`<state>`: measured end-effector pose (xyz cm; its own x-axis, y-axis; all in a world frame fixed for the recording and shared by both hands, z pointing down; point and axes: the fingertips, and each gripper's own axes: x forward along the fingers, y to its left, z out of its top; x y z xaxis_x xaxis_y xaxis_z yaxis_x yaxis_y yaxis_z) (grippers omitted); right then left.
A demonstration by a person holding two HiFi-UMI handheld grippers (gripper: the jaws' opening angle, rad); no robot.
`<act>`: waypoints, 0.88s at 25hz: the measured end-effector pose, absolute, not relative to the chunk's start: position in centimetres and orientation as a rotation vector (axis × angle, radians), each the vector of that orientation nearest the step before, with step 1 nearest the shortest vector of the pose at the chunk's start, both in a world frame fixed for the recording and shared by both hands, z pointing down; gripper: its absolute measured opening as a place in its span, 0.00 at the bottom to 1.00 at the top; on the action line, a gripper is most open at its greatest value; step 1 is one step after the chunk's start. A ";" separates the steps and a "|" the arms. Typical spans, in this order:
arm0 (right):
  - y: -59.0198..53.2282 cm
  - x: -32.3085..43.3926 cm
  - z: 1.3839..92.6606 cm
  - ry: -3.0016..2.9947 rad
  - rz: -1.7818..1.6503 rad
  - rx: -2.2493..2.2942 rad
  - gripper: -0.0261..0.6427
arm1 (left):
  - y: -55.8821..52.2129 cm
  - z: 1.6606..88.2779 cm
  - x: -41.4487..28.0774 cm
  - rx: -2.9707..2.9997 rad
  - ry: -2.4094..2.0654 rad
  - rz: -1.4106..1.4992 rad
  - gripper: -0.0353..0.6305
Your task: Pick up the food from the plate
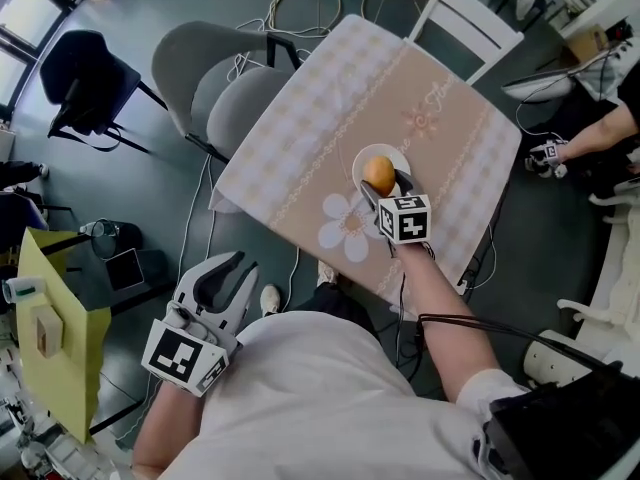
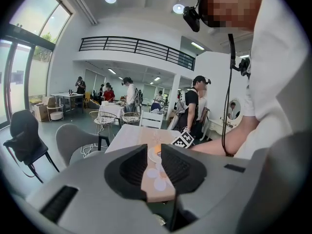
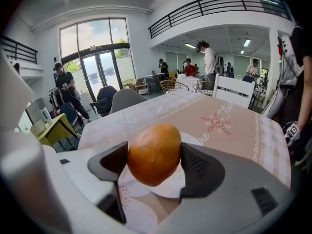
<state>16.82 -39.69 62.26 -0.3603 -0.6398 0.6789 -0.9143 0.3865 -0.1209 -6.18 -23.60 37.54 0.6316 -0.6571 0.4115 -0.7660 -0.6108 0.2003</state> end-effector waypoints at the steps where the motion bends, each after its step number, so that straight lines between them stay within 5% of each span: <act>1: -39.1 16.6 61.6 -2.119 0.673 1.332 0.56 | -23.4 37.4 -6.4 2.507 -1.125 0.417 0.18; 22: -21.9 7.0 43.2 -2.288 0.466 1.458 0.56 | -16.6 37.5 -15.4 2.690 -0.892 0.305 0.18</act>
<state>6.96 -21.92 43.21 -0.3854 -0.7831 0.4880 -0.9117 0.4049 -0.0703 -15.36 -16.59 37.54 0.7858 -0.5475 0.2878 -0.6090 -0.7662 0.2051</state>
